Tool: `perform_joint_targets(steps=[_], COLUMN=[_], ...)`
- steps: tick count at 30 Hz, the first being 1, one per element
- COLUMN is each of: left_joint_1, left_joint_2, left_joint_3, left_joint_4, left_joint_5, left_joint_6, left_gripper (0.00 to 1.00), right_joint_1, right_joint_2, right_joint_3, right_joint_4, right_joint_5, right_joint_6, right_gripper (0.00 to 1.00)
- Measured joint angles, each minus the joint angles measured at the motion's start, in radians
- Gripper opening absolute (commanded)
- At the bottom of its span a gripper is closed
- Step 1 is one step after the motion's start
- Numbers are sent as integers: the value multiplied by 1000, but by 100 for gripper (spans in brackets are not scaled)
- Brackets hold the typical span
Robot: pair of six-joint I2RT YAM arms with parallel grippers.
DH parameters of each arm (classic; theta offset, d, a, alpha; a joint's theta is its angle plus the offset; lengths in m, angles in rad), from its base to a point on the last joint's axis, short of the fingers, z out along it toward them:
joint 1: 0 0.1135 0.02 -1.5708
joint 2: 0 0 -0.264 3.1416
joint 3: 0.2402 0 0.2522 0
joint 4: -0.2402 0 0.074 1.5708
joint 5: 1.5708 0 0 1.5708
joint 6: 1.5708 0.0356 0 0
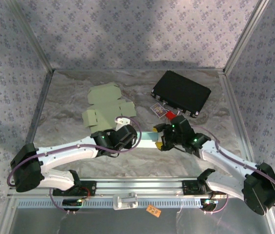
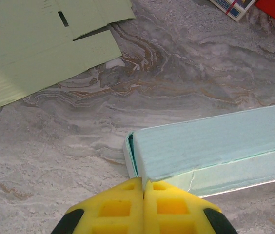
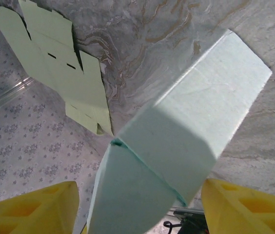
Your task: Fold the paper box
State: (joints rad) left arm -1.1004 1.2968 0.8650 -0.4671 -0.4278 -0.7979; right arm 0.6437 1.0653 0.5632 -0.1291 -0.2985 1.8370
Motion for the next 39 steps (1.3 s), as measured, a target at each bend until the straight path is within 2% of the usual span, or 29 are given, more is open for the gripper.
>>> perform_joint_targets(steps=[3,9,13,16,19,23,27,29,33,39], left_joint_1=[-2,-2,-2,-1,19,117,286,341,366,366], left_joint_2=[-2,-46,-122,-200,-261,-301,-287,-254,-143,-84], left_joint_3=[-2,-28,-67,-90,-101,-103,-105,-105,-105,-128], left_joint_4=[0,-6,-11,4,50,69,56,57,51,95], left_joint_5=[0,21,44,113,219,346,496,569,674,743], left_joint_6=[-2,-21,-36,-34,-45,-114,-200,-224,-225,-219], left_gripper=[2,27,40,49,54,56,57,57,57,45], right_joint_1=[0,-2,-3,-4,-5,-8,-12,-15,-21,-29], right_joint_2=[22,23,25,35,51,63,75,83,99,121], right_joint_3=[0,-5,-10,-10,-4,6,25,35,55,78], right_joint_4=[10,18,25,31,40,36,5,-7,-30,-62], right_joint_5=[0,0,0,-1,-4,-5,-12,-15,-27,-39], right_joint_6=[-11,-50,-70,-86,-106,-127,-145,-154,-169,-190], right_gripper=[55,48,47,47,45,42,41,40,39,36])
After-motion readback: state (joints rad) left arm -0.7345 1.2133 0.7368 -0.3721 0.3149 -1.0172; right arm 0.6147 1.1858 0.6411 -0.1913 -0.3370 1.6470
